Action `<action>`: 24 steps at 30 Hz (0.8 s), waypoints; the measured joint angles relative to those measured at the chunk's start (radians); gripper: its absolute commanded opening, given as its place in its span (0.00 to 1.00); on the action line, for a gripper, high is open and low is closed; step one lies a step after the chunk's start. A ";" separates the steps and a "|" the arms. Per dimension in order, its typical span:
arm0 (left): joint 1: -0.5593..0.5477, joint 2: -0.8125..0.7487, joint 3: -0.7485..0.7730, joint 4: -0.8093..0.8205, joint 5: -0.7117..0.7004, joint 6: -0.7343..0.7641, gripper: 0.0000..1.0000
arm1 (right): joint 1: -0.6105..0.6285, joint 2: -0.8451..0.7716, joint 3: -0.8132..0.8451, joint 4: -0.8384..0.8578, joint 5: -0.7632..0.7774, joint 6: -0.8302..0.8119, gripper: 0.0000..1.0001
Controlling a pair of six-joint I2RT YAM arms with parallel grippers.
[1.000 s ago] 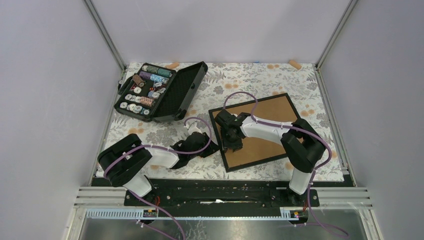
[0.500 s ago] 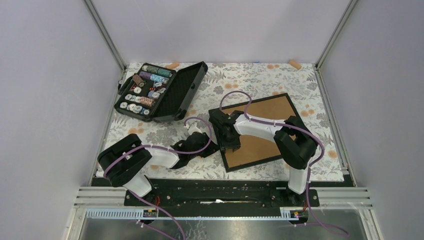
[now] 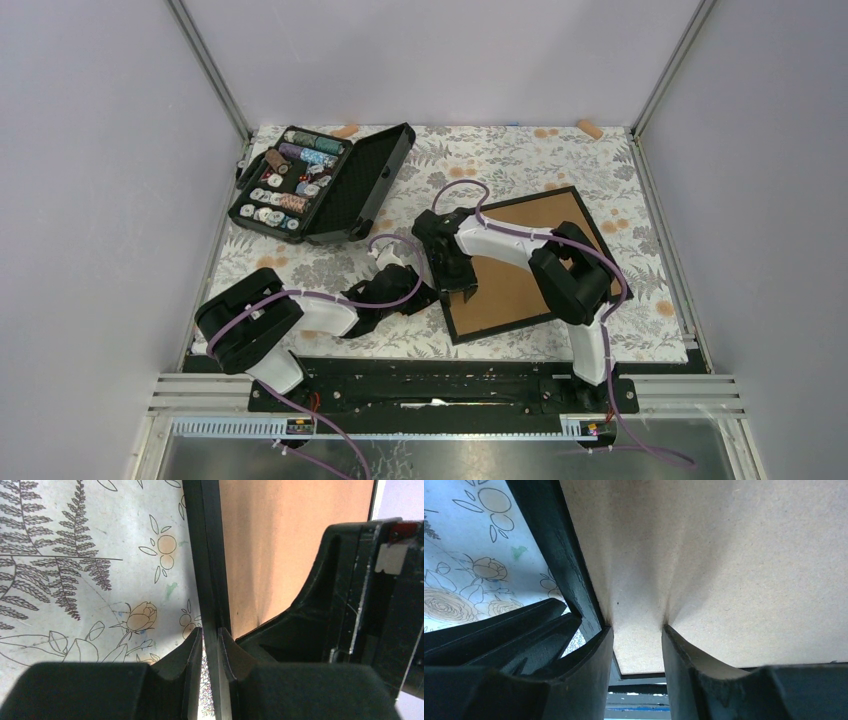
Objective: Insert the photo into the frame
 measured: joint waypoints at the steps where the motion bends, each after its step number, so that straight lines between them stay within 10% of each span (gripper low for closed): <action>1: 0.000 0.000 0.000 0.000 0.000 0.000 0.19 | -0.006 0.005 0.004 -0.003 -0.010 -0.009 0.46; 16: -0.002 -0.003 -0.001 -0.003 -0.005 -0.003 0.18 | -0.042 0.060 0.062 -0.049 -0.104 -0.120 0.12; 24: -0.002 -0.005 0.002 -0.008 -0.005 0.006 0.25 | -0.070 -0.019 -0.022 0.037 -0.164 -0.118 0.33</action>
